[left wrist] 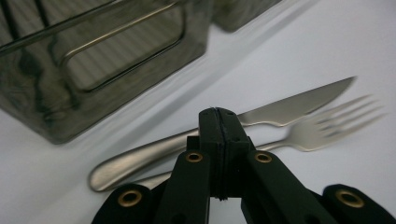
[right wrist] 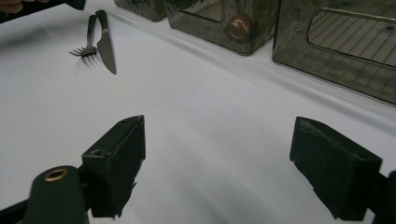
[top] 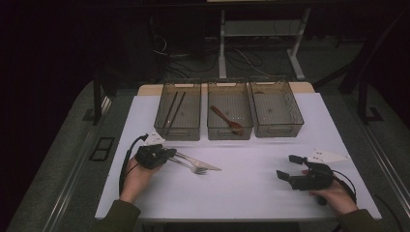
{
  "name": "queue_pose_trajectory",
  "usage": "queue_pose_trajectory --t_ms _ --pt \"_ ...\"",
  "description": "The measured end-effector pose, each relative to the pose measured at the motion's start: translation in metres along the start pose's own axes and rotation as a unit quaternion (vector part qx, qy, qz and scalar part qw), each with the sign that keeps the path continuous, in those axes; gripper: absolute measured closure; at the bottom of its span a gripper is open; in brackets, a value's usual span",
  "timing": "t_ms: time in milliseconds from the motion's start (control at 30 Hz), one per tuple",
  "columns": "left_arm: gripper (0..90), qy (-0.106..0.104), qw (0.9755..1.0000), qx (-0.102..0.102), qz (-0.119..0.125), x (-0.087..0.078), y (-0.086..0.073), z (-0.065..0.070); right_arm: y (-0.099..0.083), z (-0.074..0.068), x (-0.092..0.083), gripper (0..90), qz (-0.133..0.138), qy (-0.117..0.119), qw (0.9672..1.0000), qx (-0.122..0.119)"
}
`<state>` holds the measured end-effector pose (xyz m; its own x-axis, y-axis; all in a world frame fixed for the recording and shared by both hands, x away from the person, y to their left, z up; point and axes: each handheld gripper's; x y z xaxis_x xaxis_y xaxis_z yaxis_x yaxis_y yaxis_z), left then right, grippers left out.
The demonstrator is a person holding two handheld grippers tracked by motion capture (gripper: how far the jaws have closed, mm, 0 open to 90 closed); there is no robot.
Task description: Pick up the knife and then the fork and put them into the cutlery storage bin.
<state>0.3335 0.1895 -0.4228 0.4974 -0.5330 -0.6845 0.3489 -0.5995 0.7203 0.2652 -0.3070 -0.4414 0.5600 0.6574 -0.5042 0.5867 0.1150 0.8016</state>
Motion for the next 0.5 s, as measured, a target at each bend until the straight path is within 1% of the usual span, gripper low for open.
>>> queue_pose_trajectory --t_ms 100,200,233,267,300,333,433,500 --pt "89.0 -0.006 0.9999 0.003 -0.013 0.007 -0.002 -0.005 -0.001 0.000 0.000 17.6 -0.001 -0.002 1.0000 0.000" --pt "88.9 -0.014 0.9994 0.011 -0.029 0.014 -0.004 -0.005 -0.001 0.000 -0.001 17.6 0.001 -0.004 1.0000 0.002" --pt "88.9 -0.013 0.9994 0.005 -0.031 0.016 -0.004 -0.004 -0.001 0.000 -0.001 17.6 0.000 -0.004 1.0000 0.004" --pt "88.9 -0.016 0.9991 0.010 -0.037 0.017 -0.004 -0.005 -0.002 0.000 -0.002 17.6 0.000 -0.004 1.0000 0.003" --pt "88.9 -0.015 0.9991 0.007 -0.039 0.018 -0.005 -0.004 -0.002 0.000 -0.002 17.6 -0.001 -0.004 1.0000 0.000" --pt "88.9 -0.014 0.9988 0.014 -0.044 0.018 -0.005 -0.004 -0.002 0.000 -0.002 17.6 0.000 -0.004 1.0000 0.000" --pt "88.9 -0.012 0.9989 0.011 -0.044 0.019 -0.007 -0.005 -0.002 0.000 -0.003 17.6 0.001 -0.001 1.0000 0.000" --pt "89.0 -0.009 0.9988 0.013 -0.046 0.019 -0.007 -0.005 -0.002 0.000 -0.003 17.6 0.001 -0.002 1.0000 0.000"
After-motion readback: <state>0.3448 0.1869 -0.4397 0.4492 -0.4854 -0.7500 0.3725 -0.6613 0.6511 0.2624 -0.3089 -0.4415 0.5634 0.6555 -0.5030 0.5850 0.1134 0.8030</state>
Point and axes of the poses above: each handheld gripper's, and its own axes: x roughly forward along the jaws, y roughly out of its top, z roughly to its right, and after that the axes turned 11 degrees about x, right-handed
